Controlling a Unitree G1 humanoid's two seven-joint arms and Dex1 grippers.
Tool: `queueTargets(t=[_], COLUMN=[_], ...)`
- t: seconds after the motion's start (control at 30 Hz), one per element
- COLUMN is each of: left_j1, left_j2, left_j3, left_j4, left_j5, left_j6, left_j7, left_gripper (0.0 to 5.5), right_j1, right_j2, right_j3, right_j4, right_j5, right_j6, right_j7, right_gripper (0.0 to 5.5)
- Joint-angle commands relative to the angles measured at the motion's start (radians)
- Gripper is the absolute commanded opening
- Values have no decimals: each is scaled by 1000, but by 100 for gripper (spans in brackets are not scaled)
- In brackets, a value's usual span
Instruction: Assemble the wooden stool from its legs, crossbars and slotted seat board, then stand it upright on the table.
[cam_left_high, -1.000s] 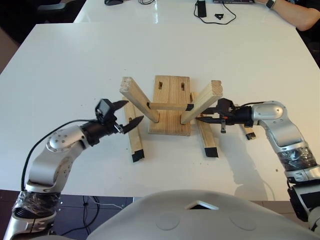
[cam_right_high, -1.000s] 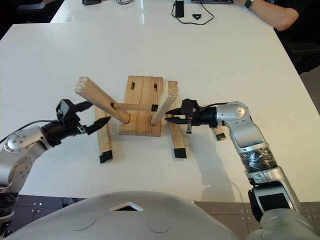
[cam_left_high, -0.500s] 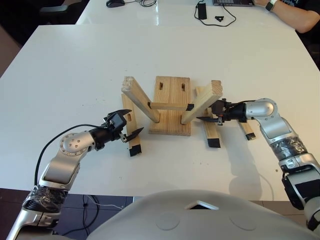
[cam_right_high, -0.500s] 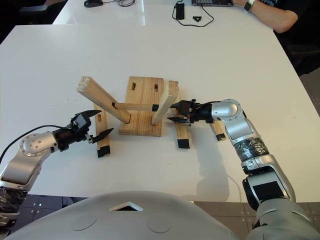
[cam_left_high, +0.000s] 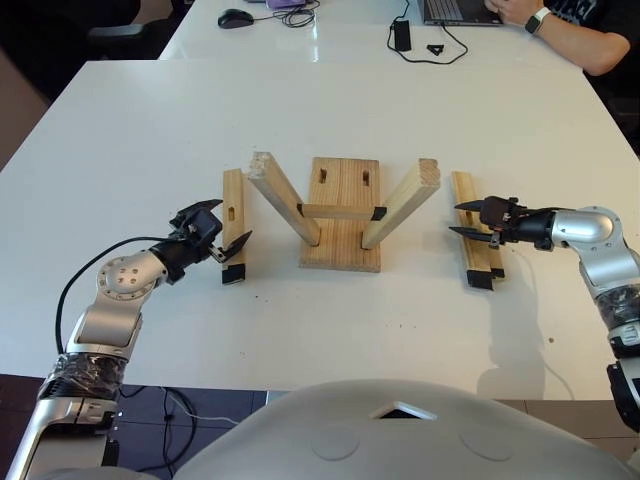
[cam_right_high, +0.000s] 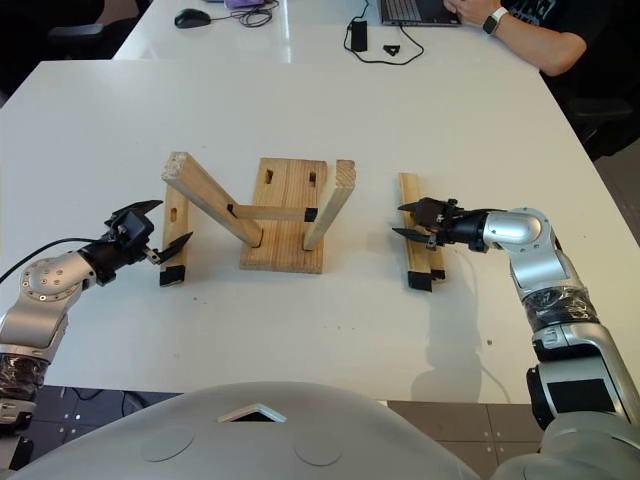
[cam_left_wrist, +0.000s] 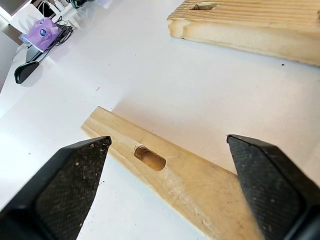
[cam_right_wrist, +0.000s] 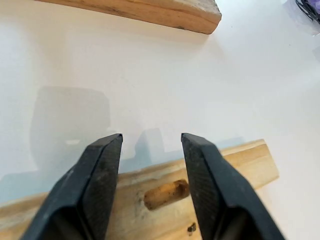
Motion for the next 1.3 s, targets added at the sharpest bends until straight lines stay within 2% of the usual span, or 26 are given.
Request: queueTargets(t=[0.03, 0.3, 0.5, 0.6, 0.73, 0.8, 0.9, 1.03, 1.3], left_j1=[-42, -207, -293, -259, -167, -139, -140, -173, -217], left_j2=[-41, -96, -180, -186, -302, -324, -352, -365, -387], left_j3=[16, 31, -47, -126, -300, -354, -334, -348, -331], left_j4=[-108, -212, -252, -322, -471, -528, -568, -506, -427], left_j5=[-80, -135, -110, -59, 11, 48, 43, 64, 51], left_j6=[142, 297, 354, 359, 454, 480, 543, 535, 532], left_j7=[-21, -5, 17, 20, 130, 165, 194, 197, 158], left_gripper=[431, 431, 431, 431, 431, 431, 431, 431, 431], right_j1=[54, 181, 243, 247, 268, 274, 256, 211, 141], right_j2=[-4, -63, -50, -33, -3, 5, 14, 85, 148], right_j3=[-8, -4, 77, 130, 164, 158, 133, 49, 35], right_j4=[-144, -543, -722, -738, -749, -734, -668, -628, -502], right_j5=[33, 85, 141, 118, 120, 112, 93, 211, 133], right_j6=[82, 237, 352, 376, 419, 430, 409, 490, 441], right_j7=[36, 109, 181, 185, 159, 142, 110, 75, -25], right_gripper=[216, 216, 216, 216, 216, 216, 216, 216, 216])
